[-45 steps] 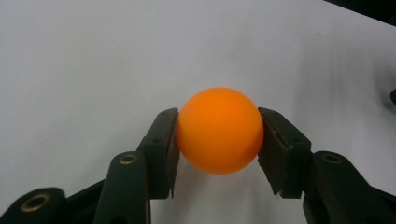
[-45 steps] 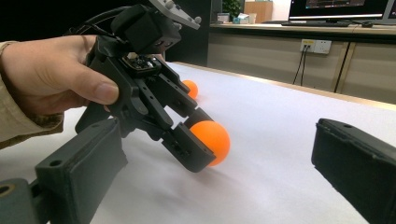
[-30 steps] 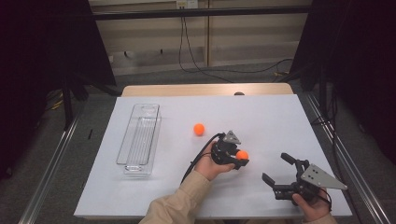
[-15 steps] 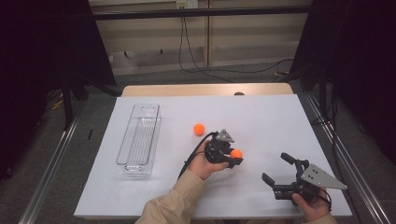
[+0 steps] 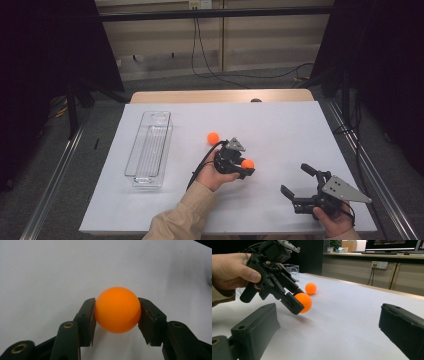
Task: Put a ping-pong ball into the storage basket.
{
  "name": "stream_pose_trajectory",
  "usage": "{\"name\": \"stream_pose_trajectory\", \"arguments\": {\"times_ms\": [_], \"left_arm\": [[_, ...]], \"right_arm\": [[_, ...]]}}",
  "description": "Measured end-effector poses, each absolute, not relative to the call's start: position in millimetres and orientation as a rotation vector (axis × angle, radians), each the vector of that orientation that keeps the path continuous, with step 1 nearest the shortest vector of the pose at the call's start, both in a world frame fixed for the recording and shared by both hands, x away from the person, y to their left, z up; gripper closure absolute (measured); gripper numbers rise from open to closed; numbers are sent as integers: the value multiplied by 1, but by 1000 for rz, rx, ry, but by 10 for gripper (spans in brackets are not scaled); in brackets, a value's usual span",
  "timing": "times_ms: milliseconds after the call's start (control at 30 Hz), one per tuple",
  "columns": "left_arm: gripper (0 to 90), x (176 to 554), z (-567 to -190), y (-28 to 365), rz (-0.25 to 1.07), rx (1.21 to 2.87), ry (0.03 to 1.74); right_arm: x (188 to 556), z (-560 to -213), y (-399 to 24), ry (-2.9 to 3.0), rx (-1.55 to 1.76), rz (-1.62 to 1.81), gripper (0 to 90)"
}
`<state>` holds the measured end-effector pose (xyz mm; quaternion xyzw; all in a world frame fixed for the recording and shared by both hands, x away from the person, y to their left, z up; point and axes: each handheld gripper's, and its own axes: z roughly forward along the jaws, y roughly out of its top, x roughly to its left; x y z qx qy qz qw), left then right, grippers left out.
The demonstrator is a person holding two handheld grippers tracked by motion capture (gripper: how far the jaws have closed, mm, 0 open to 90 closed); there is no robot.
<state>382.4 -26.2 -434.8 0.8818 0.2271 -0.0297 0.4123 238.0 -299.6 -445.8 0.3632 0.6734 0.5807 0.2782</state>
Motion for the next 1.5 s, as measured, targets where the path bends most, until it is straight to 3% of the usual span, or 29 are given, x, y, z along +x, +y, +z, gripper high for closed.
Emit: {"name": "stream_pose_trajectory", "arguments": {"times_ms": [1500], "left_arm": [[509, 393, -426, 9, -61, 2204, 669]], "right_arm": [[238, -446, -298, 1812, 975, 1562, 20]]}}
